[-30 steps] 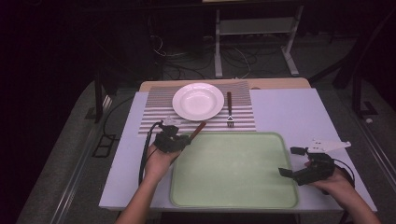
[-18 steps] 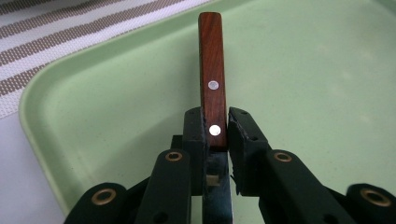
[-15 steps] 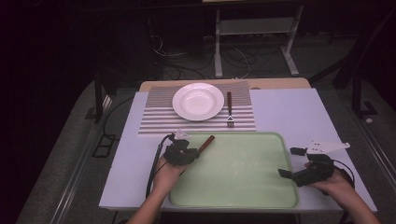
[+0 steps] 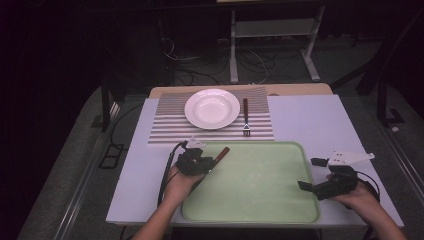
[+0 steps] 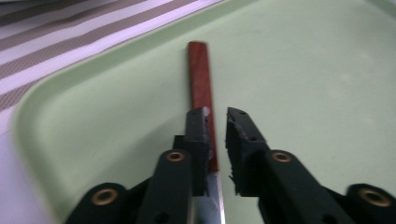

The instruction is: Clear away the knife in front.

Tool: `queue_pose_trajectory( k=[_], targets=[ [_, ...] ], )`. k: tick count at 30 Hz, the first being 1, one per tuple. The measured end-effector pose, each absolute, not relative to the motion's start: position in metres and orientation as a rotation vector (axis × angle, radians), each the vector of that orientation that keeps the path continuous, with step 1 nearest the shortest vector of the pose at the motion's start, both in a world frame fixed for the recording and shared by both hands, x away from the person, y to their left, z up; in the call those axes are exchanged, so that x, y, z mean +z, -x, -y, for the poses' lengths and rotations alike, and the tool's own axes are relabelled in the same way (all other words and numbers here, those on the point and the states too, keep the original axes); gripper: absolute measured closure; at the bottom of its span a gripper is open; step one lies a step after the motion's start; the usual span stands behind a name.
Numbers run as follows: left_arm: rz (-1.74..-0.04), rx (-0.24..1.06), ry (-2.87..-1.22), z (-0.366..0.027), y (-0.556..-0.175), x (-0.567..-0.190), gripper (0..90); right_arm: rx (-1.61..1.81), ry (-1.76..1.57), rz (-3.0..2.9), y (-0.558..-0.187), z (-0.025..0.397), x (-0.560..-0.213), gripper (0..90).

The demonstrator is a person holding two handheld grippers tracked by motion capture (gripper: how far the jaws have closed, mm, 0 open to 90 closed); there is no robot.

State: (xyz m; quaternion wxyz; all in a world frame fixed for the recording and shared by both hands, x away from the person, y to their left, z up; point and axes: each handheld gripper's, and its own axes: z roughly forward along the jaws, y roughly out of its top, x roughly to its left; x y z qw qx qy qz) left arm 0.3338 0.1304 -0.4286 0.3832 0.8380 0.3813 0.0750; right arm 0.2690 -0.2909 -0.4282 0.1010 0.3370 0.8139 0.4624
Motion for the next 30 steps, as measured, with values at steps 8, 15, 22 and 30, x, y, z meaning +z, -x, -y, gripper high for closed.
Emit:
queue_pose_trajectory(
  k=[8,15,22,30],
  targets=[
    [-0.888,0.16,-2.223,-0.104,-0.351,-0.435,89.4,1.367,-1.001,-2.402,-0.27,0.291,-0.429,0.1],
    [-0.911,0.166,-2.245,-0.108,-0.354,-0.44,89.5,1.366,-1.005,-2.398,-0.27,0.292,-0.428,0.0],
    [-0.967,0.178,-2.22,-0.124,-0.358,-0.44,89.5,1.366,-1.006,-2.399,-0.27,0.292,-0.428,0.1],
    [-1.01,0.173,-2.196,-0.137,-0.358,-0.44,89.5,1.37,-1.008,-2.398,-0.27,0.292,-0.428,0.0]
  ],
)
